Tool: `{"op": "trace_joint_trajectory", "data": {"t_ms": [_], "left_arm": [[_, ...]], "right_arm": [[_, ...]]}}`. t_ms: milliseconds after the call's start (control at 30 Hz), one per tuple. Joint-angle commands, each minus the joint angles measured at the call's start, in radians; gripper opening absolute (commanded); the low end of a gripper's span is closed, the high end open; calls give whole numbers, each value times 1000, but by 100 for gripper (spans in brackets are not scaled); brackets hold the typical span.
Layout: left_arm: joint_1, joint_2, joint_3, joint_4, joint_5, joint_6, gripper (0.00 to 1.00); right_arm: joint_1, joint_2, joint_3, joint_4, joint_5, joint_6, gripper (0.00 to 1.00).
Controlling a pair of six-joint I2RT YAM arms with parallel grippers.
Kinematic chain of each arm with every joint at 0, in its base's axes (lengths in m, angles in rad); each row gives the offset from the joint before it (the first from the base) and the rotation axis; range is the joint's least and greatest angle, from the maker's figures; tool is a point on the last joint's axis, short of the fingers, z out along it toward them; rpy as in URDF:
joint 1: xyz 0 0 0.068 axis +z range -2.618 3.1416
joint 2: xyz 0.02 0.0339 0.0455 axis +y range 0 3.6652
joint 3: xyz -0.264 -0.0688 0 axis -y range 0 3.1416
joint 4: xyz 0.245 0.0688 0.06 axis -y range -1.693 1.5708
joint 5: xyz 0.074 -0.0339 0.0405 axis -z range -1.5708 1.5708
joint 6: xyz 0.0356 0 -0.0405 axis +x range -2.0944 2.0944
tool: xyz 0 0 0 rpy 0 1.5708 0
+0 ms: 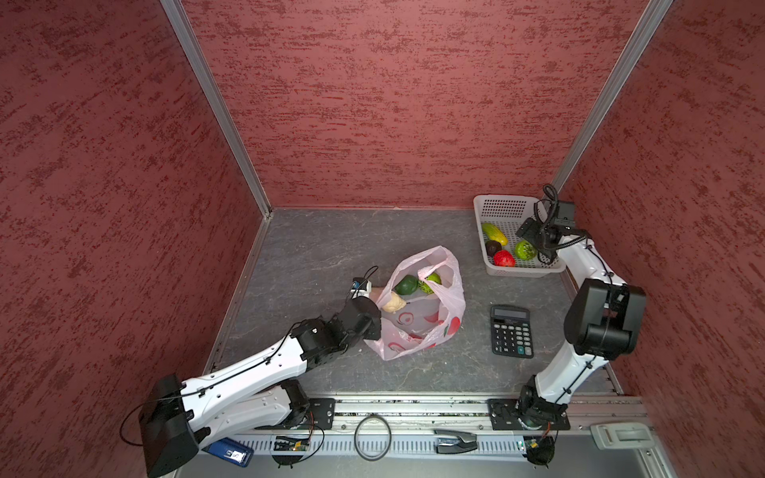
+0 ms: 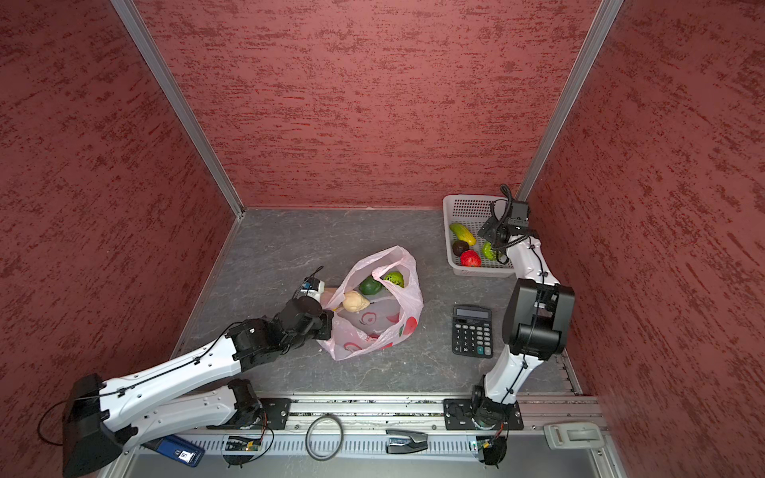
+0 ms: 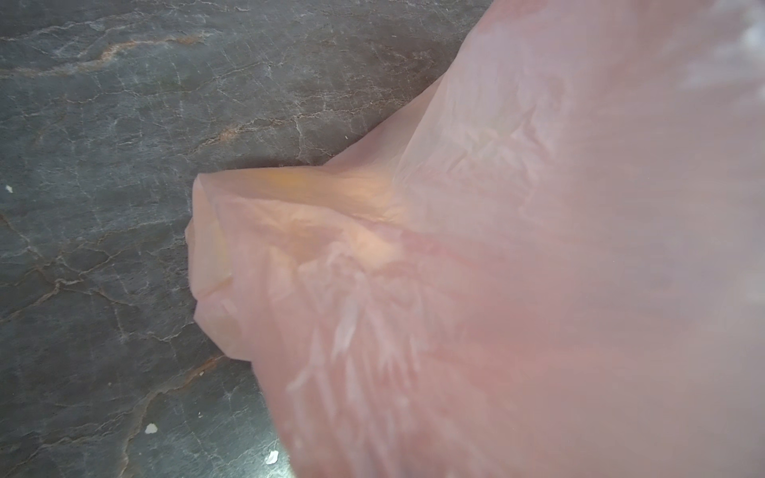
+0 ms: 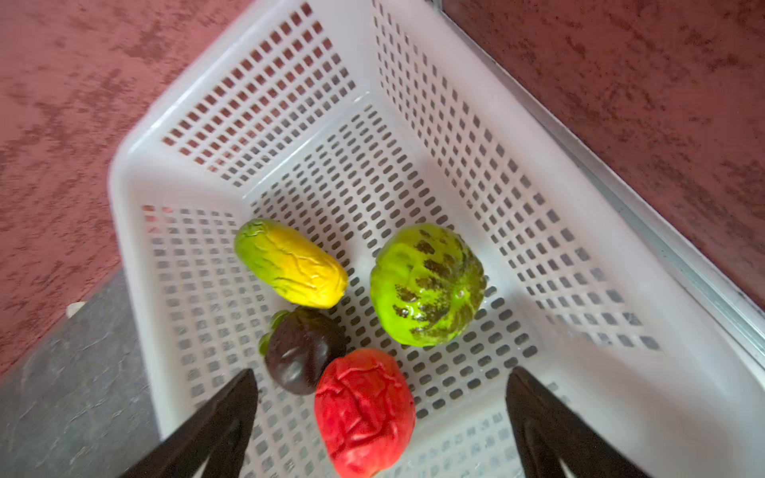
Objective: Untie the knot of the plastic bag and take out the fruit
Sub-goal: 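Open the right gripper to drop the custard apple into the basket, then move the right gripper back over the bag and lower it inside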
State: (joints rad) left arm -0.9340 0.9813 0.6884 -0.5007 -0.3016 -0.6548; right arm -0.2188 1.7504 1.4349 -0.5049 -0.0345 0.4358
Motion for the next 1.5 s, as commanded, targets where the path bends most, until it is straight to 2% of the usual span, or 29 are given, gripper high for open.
{"op": "trace_joint_trajectory", "data": {"t_ms": [0, 167, 333, 467, 633, 833, 967, 1133, 1467], "left_arm": [[6, -15, 27, 0, -24, 17, 0], [6, -17, 25, 5, -25, 19, 0], [8, -12, 22, 17, -20, 29, 0], [11, -10, 20, 25, -14, 34, 0], [12, -13, 23, 24, -12, 38, 0], [14, -18, 25, 24, -11, 42, 0], [12, -21, 23, 26, -13, 42, 0], [14, -36, 22, 17, -19, 38, 0], [22, -43, 32, 10, -18, 36, 0]], "right_arm": [[48, -107, -43, -42, -60, -15, 95], [173, -290, -124, -101, -108, 7, 95], [390, -476, -183, -166, -96, 102, 95], [601, -573, -226, -182, -25, 214, 95], [871, -614, -242, -187, 78, 348, 95], [1095, -555, -189, -196, 160, 415, 95], [1156, -500, -206, -151, 161, 424, 95], [1183, -449, -290, -48, 158, 421, 94], [1266, -315, -395, 49, 202, 347, 93]]}}
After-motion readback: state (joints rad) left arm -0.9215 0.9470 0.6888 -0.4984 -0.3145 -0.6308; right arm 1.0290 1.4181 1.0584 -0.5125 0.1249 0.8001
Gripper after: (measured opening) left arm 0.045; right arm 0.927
